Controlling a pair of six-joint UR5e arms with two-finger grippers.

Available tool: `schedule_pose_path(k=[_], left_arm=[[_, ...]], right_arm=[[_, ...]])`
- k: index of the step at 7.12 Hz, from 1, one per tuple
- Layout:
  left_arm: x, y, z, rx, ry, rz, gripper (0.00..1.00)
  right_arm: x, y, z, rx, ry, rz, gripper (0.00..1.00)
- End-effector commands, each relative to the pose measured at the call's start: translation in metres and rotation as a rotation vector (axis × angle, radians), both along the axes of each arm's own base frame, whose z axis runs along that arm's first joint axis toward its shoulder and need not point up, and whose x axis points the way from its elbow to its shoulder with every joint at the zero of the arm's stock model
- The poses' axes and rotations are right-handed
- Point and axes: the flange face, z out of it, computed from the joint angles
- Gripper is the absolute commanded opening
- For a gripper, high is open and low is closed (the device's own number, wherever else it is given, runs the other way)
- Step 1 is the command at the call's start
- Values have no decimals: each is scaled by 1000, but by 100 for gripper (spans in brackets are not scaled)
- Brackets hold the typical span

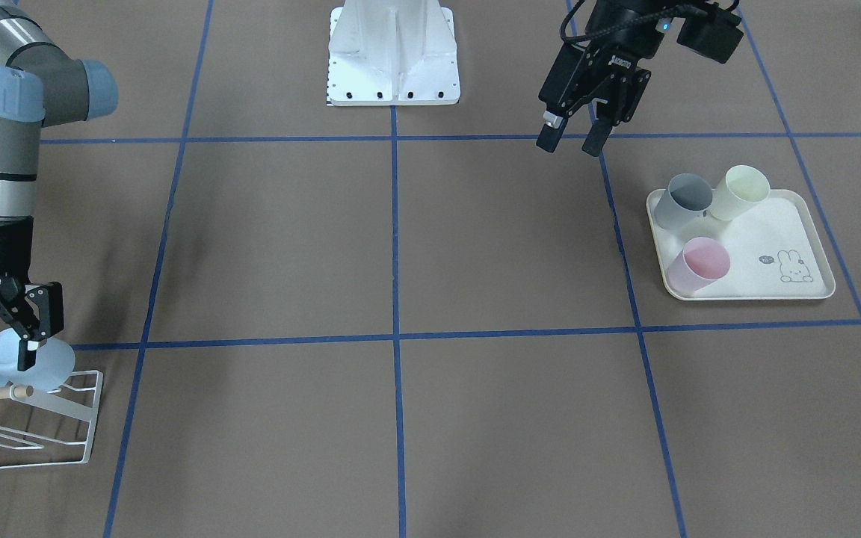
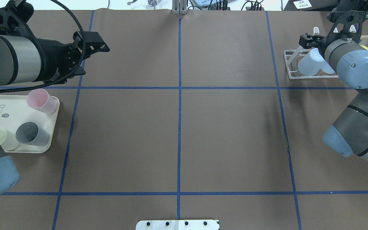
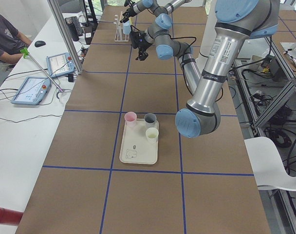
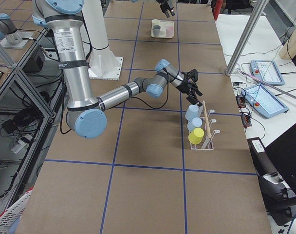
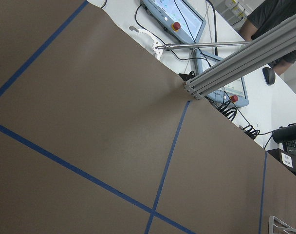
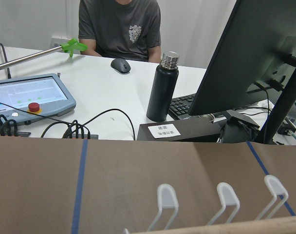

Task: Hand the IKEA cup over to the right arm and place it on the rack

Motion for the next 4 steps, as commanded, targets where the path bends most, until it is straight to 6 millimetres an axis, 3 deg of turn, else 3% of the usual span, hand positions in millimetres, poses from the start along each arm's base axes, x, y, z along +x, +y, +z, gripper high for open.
schedule_pose_path(k=[1, 2, 4], left_arm=[[-35, -17, 12, -5, -73, 61, 100], [-63, -29, 26, -11, -124, 104, 100], [-113, -30, 102, 6, -266, 262, 100]], right_arm=[[27, 16, -49, -18, -71, -55, 100], [33, 27, -72, -35, -79, -75, 100], [30, 46, -99, -63, -181, -171, 100]])
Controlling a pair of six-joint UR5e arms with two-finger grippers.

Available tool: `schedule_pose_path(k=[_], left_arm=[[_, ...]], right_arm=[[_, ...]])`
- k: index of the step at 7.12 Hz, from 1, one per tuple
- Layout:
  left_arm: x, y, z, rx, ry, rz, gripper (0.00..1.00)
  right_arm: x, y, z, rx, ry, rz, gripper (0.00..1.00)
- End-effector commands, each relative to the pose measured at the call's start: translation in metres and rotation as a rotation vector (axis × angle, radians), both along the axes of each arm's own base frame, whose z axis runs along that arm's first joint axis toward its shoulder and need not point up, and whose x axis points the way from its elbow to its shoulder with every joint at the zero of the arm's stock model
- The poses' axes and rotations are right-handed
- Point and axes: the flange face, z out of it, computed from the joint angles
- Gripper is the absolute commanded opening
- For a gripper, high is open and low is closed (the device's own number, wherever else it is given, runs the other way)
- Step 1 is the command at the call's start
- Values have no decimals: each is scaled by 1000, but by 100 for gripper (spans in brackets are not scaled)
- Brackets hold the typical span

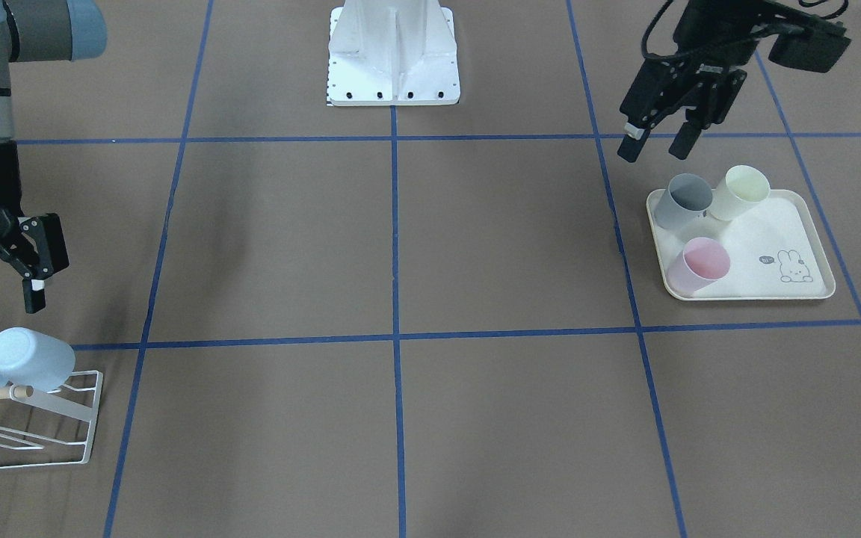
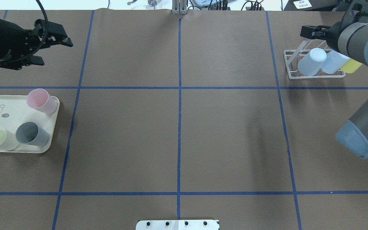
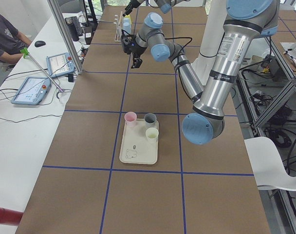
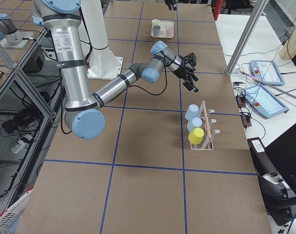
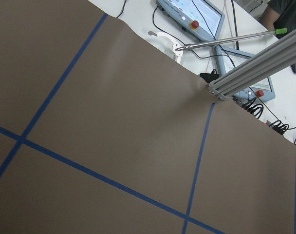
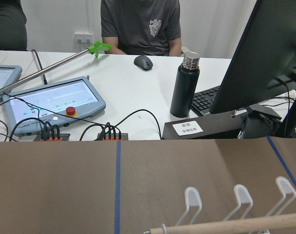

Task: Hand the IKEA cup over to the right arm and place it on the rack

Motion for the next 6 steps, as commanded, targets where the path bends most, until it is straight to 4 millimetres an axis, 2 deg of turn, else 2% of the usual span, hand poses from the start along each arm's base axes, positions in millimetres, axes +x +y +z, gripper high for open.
schedule_pose_path(k=[1, 2, 3, 4, 6], left_arm=[[-43, 12, 85, -13, -116, 175, 100], [-62, 30, 139, -19, -185, 269, 100], [-81, 48, 183, 2, -231, 379, 100], [-88, 62, 217, -8, -266, 437, 100], [-83, 54, 258, -69, -286, 440, 100]], right_arm=[[-11, 20, -25, -78, -185, -108, 100], [-28, 27, -43, -122, -290, -125, 100], [-57, 43, -72, -160, -411, -125, 100], [-76, 59, -95, -183, -495, -139, 100], [-81, 86, -119, -211, -581, -192, 100]])
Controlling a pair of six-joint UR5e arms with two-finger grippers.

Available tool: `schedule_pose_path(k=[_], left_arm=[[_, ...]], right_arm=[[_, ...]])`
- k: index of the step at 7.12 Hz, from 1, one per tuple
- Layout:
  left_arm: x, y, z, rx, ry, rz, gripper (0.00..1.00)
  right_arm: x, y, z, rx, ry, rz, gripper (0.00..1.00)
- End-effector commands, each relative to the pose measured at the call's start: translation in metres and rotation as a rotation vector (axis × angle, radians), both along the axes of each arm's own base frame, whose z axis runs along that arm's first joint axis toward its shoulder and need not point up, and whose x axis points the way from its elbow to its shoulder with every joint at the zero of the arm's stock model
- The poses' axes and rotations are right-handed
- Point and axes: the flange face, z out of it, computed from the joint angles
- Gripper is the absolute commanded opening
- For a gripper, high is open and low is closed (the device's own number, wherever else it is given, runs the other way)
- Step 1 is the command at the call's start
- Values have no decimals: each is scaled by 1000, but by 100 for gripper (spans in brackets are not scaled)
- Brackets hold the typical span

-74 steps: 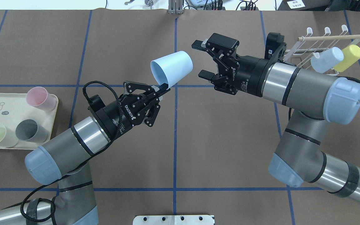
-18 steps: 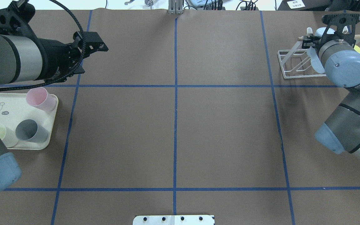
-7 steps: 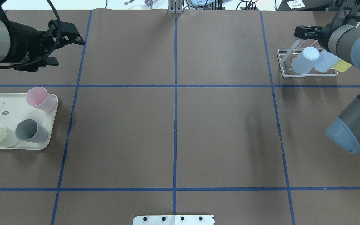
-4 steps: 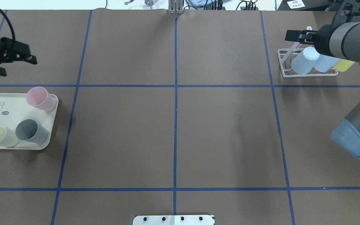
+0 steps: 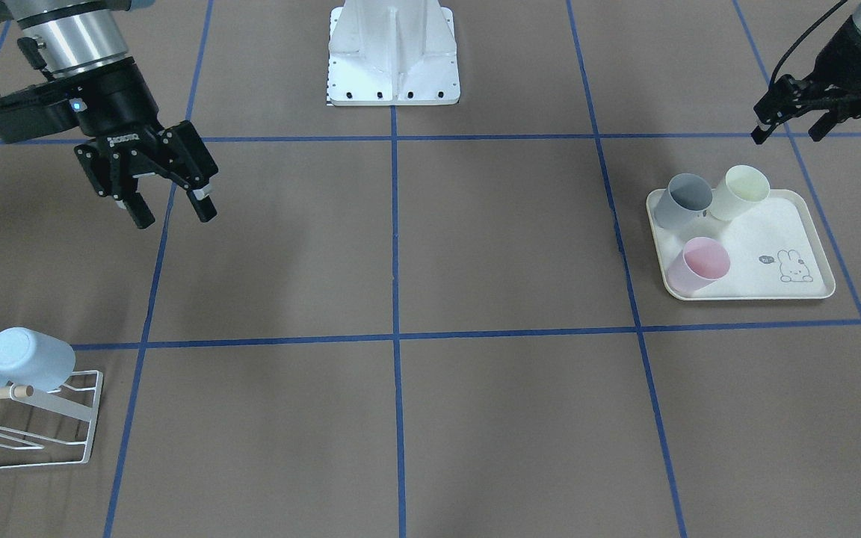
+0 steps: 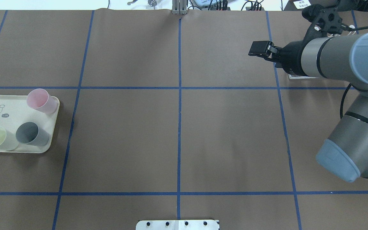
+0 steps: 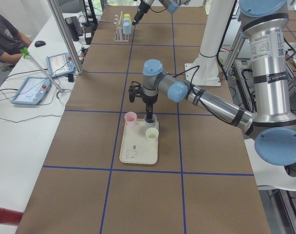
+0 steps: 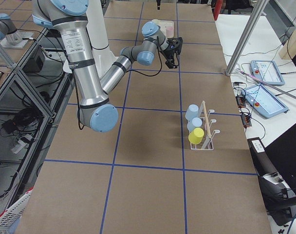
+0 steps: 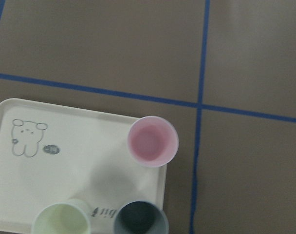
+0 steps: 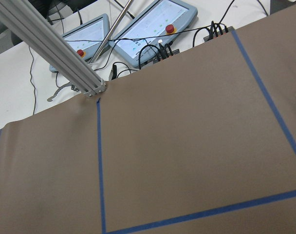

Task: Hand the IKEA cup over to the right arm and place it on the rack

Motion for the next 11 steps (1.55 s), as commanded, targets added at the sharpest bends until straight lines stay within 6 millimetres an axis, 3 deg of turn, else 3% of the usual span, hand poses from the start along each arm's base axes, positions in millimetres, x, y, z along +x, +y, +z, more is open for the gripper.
schedule_pose_path(k=[1, 3, 4, 7, 11], left_arm=[[6, -8, 43, -38, -1, -30, 100], [14, -17, 82, -26, 43, -67, 100], [18, -17, 93, -41, 35, -58, 100], [51, -6, 116, -73, 12, 25, 100], [52, 1, 137, -104, -11, 41, 94]], right_arm=[[-2, 21, -25, -47, -110, -36, 100], [-9, 28, -33, -22, -224, -49, 100], [-11, 29, -33, -22, -238, -58, 100], [-10, 30, -34, -35, -250, -58, 100], [-11, 30, -34, -36, -251, -62, 100]])
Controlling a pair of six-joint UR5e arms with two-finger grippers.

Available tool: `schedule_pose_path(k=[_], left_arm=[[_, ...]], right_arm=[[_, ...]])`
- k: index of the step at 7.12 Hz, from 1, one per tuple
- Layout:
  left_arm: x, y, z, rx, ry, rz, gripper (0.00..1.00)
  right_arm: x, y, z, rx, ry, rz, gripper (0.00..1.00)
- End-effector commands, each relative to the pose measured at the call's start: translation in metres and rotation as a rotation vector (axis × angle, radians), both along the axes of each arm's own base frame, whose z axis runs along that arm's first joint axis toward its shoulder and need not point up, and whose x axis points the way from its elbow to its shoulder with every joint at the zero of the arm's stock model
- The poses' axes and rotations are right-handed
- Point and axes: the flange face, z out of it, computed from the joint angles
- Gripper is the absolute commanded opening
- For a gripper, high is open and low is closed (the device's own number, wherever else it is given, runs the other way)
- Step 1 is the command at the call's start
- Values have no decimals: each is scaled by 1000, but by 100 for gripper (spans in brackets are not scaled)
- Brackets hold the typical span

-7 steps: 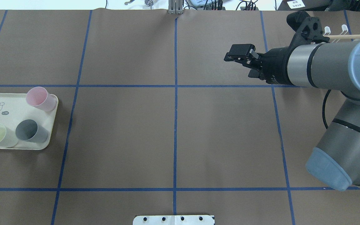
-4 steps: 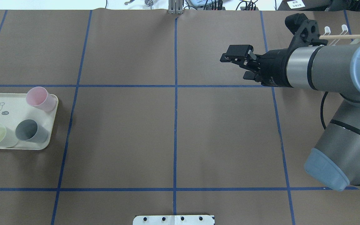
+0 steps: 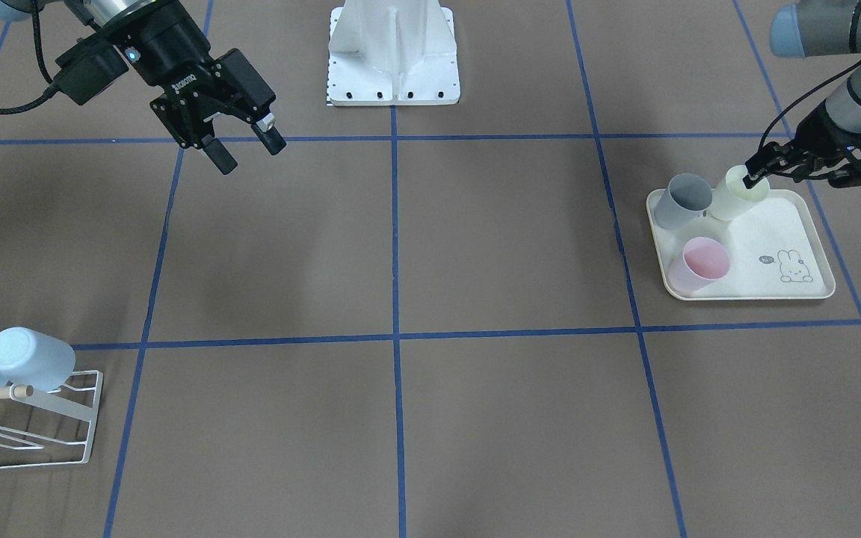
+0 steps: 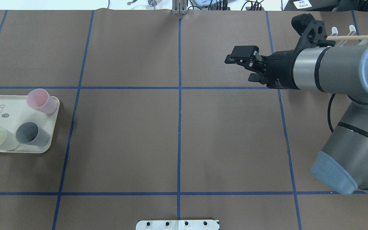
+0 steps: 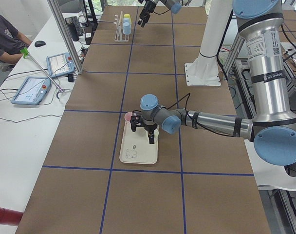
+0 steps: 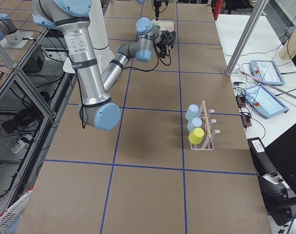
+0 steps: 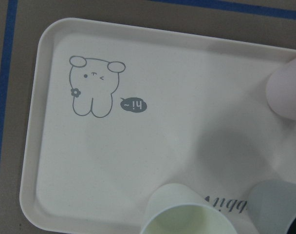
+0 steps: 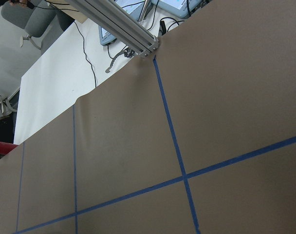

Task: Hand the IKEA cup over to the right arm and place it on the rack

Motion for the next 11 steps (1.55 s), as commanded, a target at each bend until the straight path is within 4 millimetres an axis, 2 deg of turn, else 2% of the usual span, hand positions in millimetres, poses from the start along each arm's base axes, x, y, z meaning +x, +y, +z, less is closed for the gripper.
schedule_pose_path(k=[1, 3, 4, 5, 7, 8, 9, 10, 11], left_arm=[[5, 3, 8, -12, -8, 15, 92], [16, 7, 8, -9, -5, 40, 83], [18, 8, 8, -11, -5, 43, 67], [17, 8, 11, -10, -11, 44, 47], [18, 8, 17, -17, -18, 46, 31], [18, 8, 17, -15, -17, 46, 12], [17, 8, 13, -9, -11, 43, 0], [11, 8, 4, -8, 5, 35, 0], [-5, 28, -2, -37, 33, 41, 0]], right_arm=[[0, 0, 0, 1, 1, -1, 100], [0, 0, 1, 0, 4, -1, 100], [0, 0, 1, 0, 3, -3, 100], [0, 0, 1, 0, 2, -3, 100], [-1, -1, 2, -1, 5, -3, 100], [-1, -1, 2, -1, 5, -3, 100], [-1, -1, 0, 3, 3, -2, 100], [-1, -1, -1, 5, 1, -2, 100], [-1, -1, -3, 5, -2, -1, 100]])
